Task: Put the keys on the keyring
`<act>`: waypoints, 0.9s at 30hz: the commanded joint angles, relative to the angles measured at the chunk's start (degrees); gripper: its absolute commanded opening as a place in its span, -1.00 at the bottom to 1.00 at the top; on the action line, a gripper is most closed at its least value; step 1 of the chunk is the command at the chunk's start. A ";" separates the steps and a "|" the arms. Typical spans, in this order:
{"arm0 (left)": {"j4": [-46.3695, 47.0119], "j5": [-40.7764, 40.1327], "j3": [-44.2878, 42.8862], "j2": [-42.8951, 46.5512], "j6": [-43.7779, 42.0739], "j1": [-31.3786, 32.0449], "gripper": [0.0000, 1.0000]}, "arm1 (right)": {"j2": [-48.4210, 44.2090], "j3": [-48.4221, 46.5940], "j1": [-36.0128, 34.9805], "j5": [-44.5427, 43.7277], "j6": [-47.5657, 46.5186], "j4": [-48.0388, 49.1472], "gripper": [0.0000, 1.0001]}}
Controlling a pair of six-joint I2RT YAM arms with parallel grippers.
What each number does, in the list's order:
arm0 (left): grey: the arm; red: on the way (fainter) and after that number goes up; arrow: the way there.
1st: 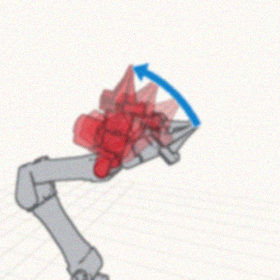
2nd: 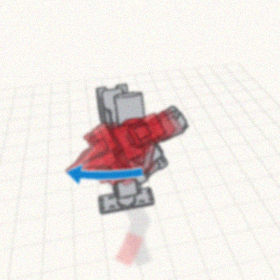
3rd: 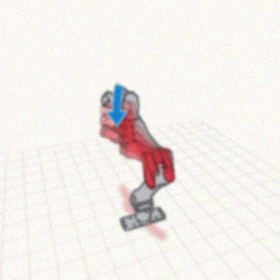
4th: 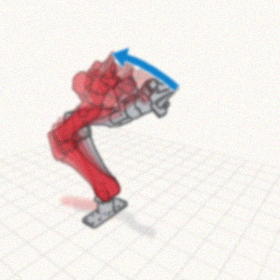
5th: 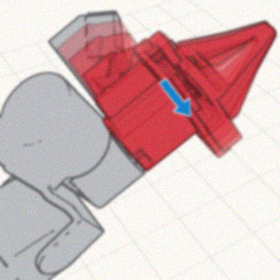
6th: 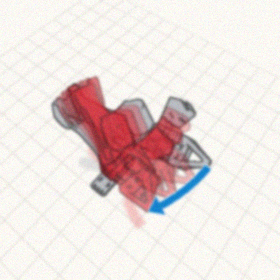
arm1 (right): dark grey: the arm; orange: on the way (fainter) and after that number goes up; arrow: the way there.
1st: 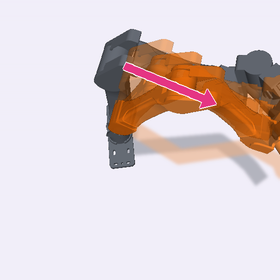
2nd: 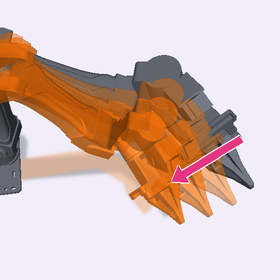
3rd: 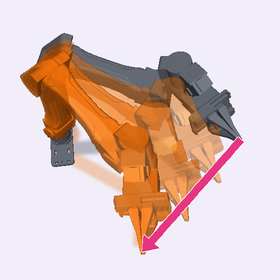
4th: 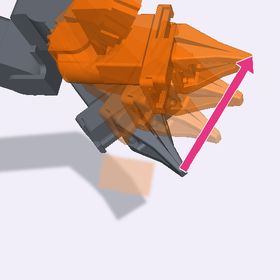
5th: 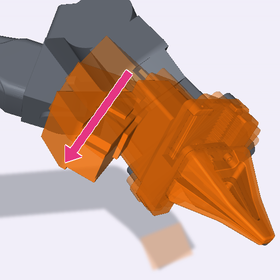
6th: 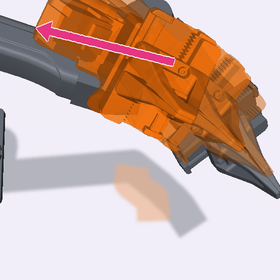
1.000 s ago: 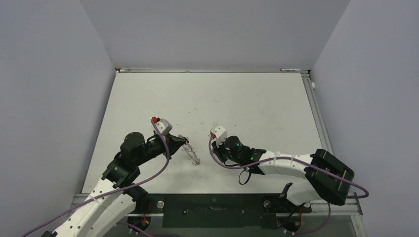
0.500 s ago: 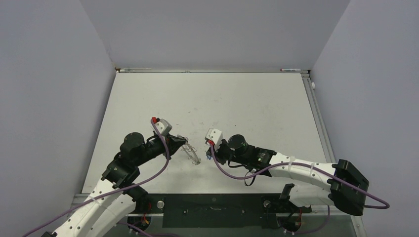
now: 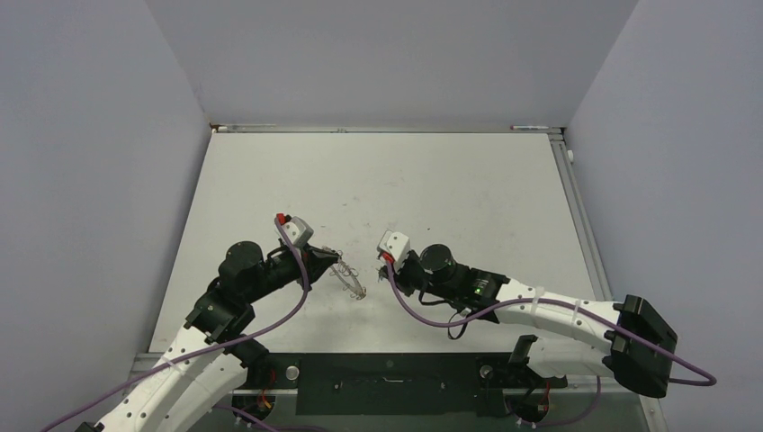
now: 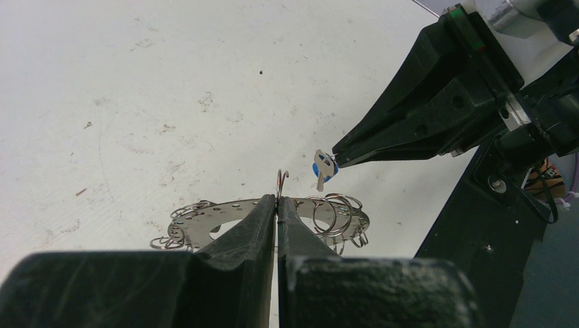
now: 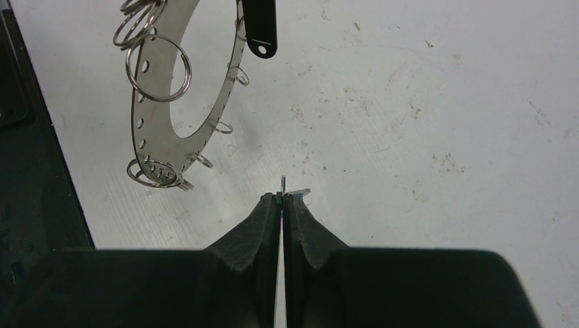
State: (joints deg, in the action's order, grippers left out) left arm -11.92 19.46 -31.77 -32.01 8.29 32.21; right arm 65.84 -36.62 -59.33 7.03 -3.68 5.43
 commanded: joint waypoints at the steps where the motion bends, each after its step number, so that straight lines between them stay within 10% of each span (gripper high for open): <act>1: 2.21 -0.64 -3.04 0.15 -0.53 0.30 -1.00 | -1.51 -3.73 -0.30 -2.60 -1.50 1.80 -0.89; 27: 2.51 -0.14 -2.69 0.47 -1.26 0.31 -1.00 | -3.09 -10.84 0.40 4.88 -9.94 4.19 -0.90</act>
State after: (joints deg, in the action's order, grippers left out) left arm -11.99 18.44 -31.77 -32.05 7.64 32.21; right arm 63.16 -46.00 -59.29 7.64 -12.53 6.74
